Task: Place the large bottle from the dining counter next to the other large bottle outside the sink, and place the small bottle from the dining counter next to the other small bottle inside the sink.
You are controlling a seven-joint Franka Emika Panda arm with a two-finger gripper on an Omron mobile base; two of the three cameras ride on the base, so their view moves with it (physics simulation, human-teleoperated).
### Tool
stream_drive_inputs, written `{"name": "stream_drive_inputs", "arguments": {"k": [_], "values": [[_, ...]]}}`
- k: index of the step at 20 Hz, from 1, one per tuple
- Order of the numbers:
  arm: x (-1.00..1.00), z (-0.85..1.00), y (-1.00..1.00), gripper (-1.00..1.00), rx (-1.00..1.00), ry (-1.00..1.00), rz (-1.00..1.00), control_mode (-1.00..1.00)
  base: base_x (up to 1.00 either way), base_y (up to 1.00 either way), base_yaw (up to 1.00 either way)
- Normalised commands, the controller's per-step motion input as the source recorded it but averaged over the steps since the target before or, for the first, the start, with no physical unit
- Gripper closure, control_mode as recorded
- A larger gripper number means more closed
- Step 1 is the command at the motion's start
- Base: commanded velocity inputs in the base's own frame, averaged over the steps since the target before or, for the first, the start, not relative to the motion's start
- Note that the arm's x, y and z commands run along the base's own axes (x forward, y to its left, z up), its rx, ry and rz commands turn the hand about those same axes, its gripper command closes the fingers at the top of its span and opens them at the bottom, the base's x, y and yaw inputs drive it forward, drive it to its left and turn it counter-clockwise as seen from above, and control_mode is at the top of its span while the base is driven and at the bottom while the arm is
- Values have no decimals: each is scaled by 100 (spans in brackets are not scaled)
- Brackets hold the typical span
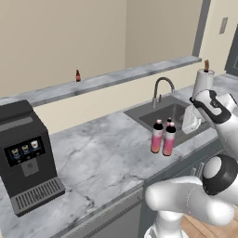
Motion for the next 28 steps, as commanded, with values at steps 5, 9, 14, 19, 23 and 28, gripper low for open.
{"name": "stream_drive_inputs", "arguments": {"k": [5,9,14,19,23,28], "values": [[-19,31,-3,-100,0,0,-1,-100,0,0,0],[-18,27,0,-100,-1,-3,-15,-100,0,0,0],[-27,27,-1,-100,1,0,-19,-100,0,0,0],[-29,19,5,-100,0,-4,-20,-100,0,0,0],[-38,23,2,-100,0,-6,-16,-100,0,0,0],[-36,45,-1,-100,0,-4,-13,-100,0,0,0]]}}
